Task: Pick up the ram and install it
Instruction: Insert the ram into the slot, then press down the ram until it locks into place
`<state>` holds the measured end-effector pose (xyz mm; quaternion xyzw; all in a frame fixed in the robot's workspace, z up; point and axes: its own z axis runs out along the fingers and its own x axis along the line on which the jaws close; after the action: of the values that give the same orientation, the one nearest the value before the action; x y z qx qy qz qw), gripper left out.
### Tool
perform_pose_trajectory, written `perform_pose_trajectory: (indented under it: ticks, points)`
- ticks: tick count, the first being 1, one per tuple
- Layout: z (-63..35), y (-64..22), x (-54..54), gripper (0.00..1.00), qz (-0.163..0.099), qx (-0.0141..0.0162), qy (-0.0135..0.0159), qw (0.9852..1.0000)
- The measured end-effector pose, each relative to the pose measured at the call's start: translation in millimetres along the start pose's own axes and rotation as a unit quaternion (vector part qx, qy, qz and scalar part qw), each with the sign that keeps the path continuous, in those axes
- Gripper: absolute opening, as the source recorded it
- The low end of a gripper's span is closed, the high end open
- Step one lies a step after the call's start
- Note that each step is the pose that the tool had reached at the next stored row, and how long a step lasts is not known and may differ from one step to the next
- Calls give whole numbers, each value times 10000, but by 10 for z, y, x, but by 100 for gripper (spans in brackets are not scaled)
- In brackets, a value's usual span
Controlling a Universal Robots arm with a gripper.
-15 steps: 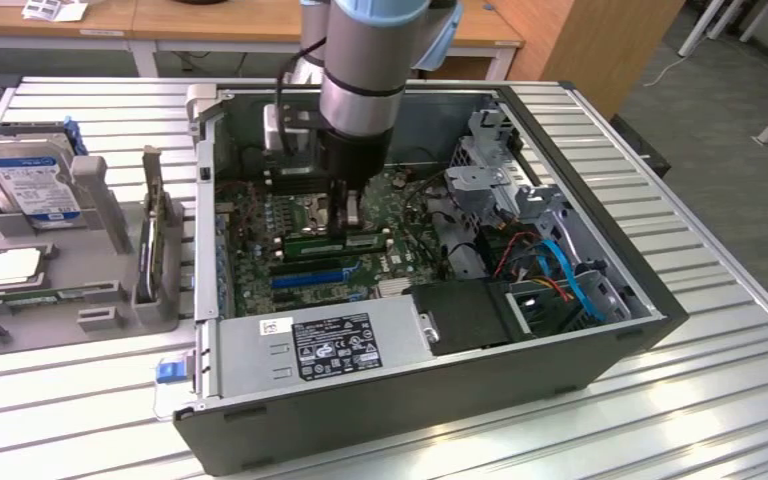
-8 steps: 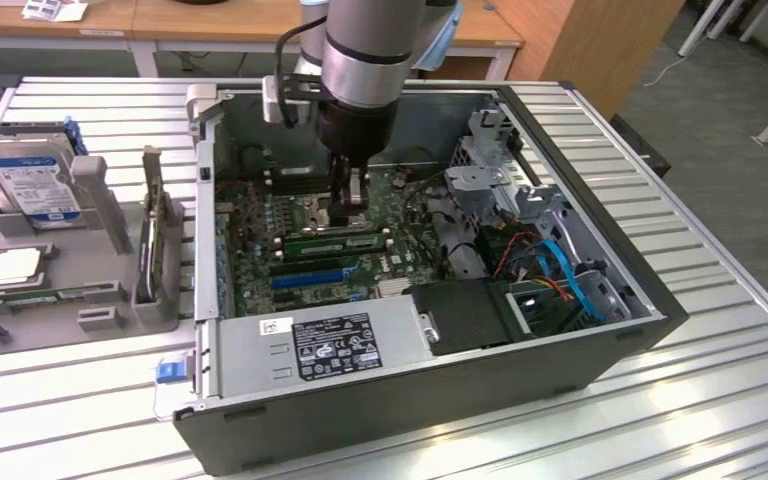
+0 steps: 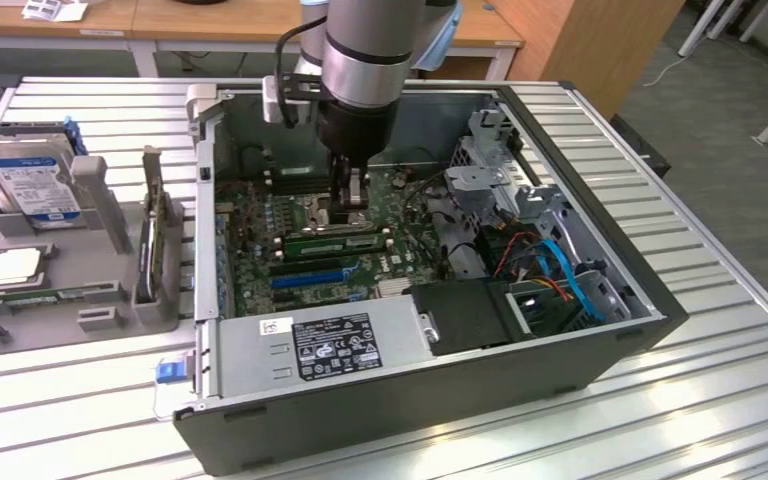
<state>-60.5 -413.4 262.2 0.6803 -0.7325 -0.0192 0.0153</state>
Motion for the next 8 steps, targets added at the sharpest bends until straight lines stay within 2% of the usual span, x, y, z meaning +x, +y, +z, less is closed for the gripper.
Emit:
perform_pose_trajectory:
  ticks: [8]
  points:
    - [0, 0, 0, 11, 0, 0, 0, 10000]
